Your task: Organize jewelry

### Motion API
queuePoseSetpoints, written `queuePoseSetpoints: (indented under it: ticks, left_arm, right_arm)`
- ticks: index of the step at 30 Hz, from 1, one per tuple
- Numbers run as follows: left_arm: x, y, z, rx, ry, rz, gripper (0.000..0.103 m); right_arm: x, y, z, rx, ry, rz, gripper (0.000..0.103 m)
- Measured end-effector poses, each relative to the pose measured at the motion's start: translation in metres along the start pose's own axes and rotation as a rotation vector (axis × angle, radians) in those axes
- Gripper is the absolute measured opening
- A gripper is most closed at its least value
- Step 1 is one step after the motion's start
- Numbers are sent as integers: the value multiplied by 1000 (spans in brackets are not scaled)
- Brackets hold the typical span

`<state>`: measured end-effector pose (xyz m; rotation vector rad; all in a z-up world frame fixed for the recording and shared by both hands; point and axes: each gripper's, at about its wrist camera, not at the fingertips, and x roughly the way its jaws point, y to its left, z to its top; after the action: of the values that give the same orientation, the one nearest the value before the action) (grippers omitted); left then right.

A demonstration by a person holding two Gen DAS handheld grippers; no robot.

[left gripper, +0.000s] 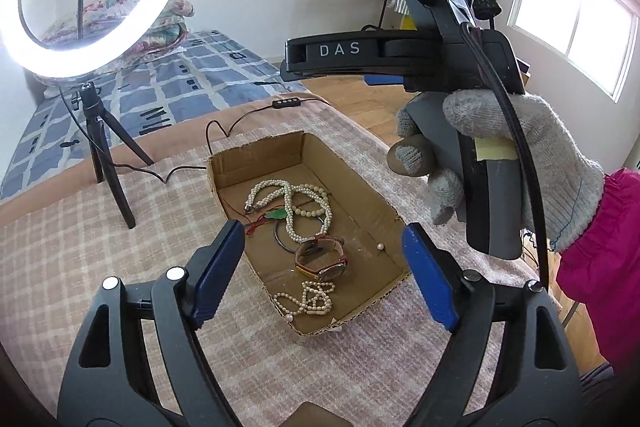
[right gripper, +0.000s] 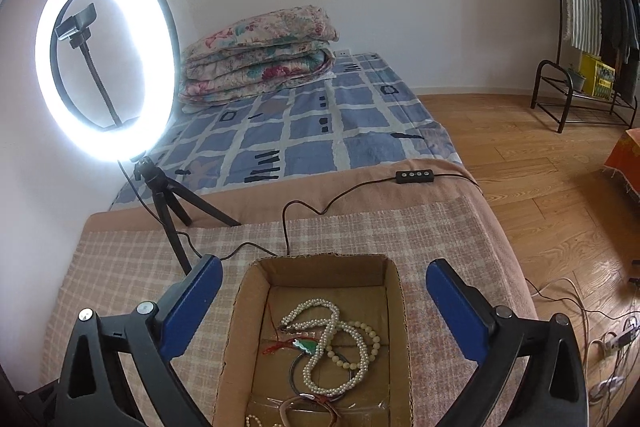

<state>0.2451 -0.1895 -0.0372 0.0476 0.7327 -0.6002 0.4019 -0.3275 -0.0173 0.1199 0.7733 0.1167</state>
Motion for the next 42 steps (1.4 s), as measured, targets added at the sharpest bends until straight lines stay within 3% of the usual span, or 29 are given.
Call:
queuePoseSetpoints:
  ticks: [23,35,38,42]
  left_arm:
    - [-82,-1,-12,-11,-66,54,86]
    - [-134,0,-30,4,-124,121,86]
    - [-143,1,-39,13,-131,137,96]
    - [-154,4,-51,3,-146,152,98]
  right_arm:
    - [-108,59,-9,-90,-107,-65,103]
    - [-172,89,-36,-117,-168,-85,103]
    - [-183,92,-45,-107,-181,-86,103]
    - [-194,94,-60,-106,-198,-87,103]
